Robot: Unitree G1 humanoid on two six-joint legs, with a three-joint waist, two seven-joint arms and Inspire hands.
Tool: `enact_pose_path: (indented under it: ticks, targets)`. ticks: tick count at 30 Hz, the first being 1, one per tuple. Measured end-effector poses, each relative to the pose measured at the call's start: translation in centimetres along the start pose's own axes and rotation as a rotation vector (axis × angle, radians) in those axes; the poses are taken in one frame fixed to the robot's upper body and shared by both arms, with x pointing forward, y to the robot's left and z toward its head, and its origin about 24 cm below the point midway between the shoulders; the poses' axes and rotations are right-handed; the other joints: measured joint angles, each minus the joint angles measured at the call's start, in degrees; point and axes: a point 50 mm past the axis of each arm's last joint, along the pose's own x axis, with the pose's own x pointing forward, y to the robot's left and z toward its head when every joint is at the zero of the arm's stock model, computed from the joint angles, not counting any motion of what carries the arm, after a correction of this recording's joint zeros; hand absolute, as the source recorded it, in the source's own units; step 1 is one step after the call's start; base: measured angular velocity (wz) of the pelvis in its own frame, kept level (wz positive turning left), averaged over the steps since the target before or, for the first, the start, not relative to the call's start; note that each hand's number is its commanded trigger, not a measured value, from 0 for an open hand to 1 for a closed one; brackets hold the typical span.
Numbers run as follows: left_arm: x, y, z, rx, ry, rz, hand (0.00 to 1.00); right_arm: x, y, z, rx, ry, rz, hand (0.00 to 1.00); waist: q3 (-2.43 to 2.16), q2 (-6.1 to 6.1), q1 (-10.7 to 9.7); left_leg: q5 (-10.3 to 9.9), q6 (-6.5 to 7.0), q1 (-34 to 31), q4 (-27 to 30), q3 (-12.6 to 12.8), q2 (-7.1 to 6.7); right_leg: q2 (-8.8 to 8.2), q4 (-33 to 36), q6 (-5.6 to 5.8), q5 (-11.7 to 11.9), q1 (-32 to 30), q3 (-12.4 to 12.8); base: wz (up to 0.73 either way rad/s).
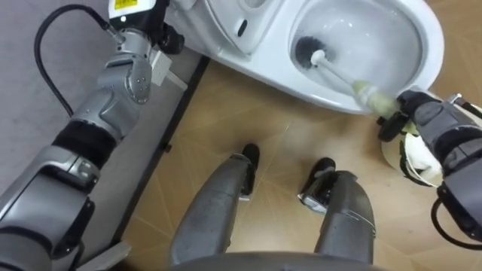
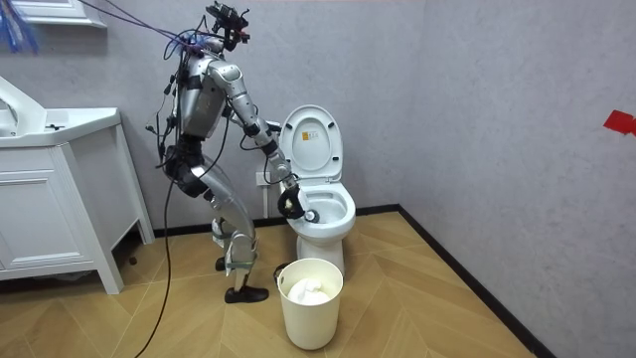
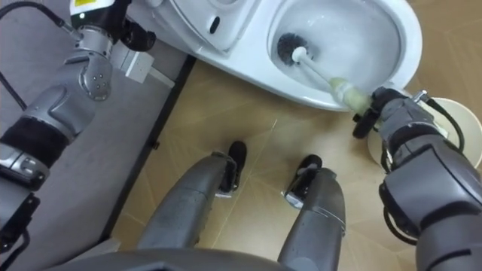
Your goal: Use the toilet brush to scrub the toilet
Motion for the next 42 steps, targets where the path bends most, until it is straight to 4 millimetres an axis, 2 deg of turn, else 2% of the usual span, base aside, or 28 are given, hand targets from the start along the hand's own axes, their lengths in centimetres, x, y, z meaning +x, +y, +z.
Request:
enact_pose_path:
  ticks: [3,4,5,6,9,13,15,19,21,23,27,35,39,42]
  targets:
    - [0.1,0.3,0.1,-0.002,-0.005,0.01,0.0,-0.1,-1.4,0.1,0.05,-0.012,-0.044,1.0,0.45,-1.45,-0.66,0.0,0.02,-0.59,0.49,0.08,-0.8,-1.05,1.77,0.2,-1.14,-1.05,0.42,0.12]
    - [0.1,0.5,0.1,0.001,-0.009,0.016,0.0,-0.2,-2.2,0.5,0.056,-0.025,-0.066,1.0,0.31,-1.82,-0.71,0.05,-0.03,-0.86,0.52,0.08,-0.79,-1.03,1.78,0.12,-1.09,-1.36,0.46,0.0]
    - [0.1,0.7,0.1,0.002,-0.012,0.022,0.0,-0.3,-3.0,0.7,0.053,-0.037,-0.087,1.0,0.39,-2.7,-0.78,0.14,-0.03,-0.99,0.51,0.14,-0.81,-1.05,1.9,0.08,-1.06,-1.63,0.59,0.0]
    - [0.2,0.8,0.1,0.004,-0.013,0.023,0.0,-0.4,-3.5,0.8,0.04,-0.041,-0.102,1.0,0.17,-3.27,-0.71,0.14,-0.05,-0.85,0.57,0.22,-0.8,-1.04,2.15,0.06,-1.05,-1.6,0.72,0.0]
    - [0.1,1.0,-0.4,0.026,-0.021,0.025,0.0,-0.5,-3.9,1.4,-0.039,-0.063,-0.124,1.0,0.05,-4.94,-0.81,-0.03,-0.31,-0.24,0.74,-0.23,-0.42,-0.52,1.51,-0.11,-0.83,-0.42,0.22,0.0]
    - [0.2,1.0,-0.5,0.04,-0.03,0.006,0.0,-0.7,-3.8,2.9,-0.152,-0.106,-0.113,1.0,0.12,-4.76,-0.61,-0.08,-0.32,0.5,0.6,-0.39,-0.14,0.19,-0.3,0.68,-0.12,0.82,-0.21,-0.09]
    - [0.2,0.9,-0.5,0.033,-0.03,-0.007,0.0,-0.8,-2.9,3.6,-0.208,-0.116,-0.077,1.0,0.15,-3.97,-0.29,-0.15,-0.17,0.86,0.59,-0.38,0.55,0.8,-1.87,0.78,0.62,1.93,-0.92,-0.12]
    - [0.2,0.7,-0.4,0.026,-0.03,-0.015,0.0,-0.7,-2.0,3.3,-0.27,-0.093,-0.022,1.0,0.21,-2.78,-0.04,-0.2,-0.06,0.96,0.59,-0.4,0.58,0.98,-2.51,0.86,0.88,2.23,-0.95,-0.04]
    - [0.1,0.5,-0.4,0.022,-0.029,-0.021,0.0,-0.6,-1.1,2.8,-0.289,-0.072,0.023,1.0,0.07,-1.94,0.44,-0.23,-0.04,0.96,0.39,-0.38,0.65,1.1,-2.64,0.97,0.99,2.18,-0.91,0.0]
    - [0.0,0.5,-0.4,0.021,-0.027,-0.022,0.0,-0.6,-0.6,2.8,-0.288,-0.067,0.037,1.0,0.0,-1.74,0.63,-0.26,-0.11,1.06,0.14,-0.09,0.91,1.2,-2.64,0.75,0.88,2.09,-0.93,-0.04]
    - [-0.1,0.4,-0.6,0.009,-0.016,-0.025,0.0,-0.6,-0.7,2.7,-0.294,-0.06,0.036,1.0,-0.06,-1.69,0.93,-0.31,-0.47,1.45,-0.36,0.12,1.42,1.85,-2.65,-0.14,0.93,2.11,-0.53,-0.02]
    - [-0.1,0.5,-0.6,-0.015,-0.011,-0.019,0.0,-0.4,-1.2,1.5,-0.18,-0.046,0.012,1.0,0.08,-2.24,0.26,0.23,-0.45,1.93,-1.49,0.23,1.08,1.36,-2.27,-0.31,0.71,2.01,-0.22,0.03]
    - [-0.3,0.6,-1.0,-0.012,-0.007,-0.013,0.0,-0.3,-1.6,1.4,-0.038,-0.076,-0.03,1.0,0.22,-3.16,-1.39,0.37,-0.18,1.89,-1.33,0.24,-0.09,-0.02,-0.48,0.12,-0.3,1.49,0.22,0.11]
    - [-0.2,0.8,-1.0,-0.014,-0.009,-0.005,0.0,-0.4,-2.2,1.4,0.044,-0.098,-0.066,1.0,0.14,-3.99,-1.74,0.29,-0.09,1.56,-0.72,0.23,-0.08,0.02,-0.33,0.2,-0.31,1.31,0.27,0.02]
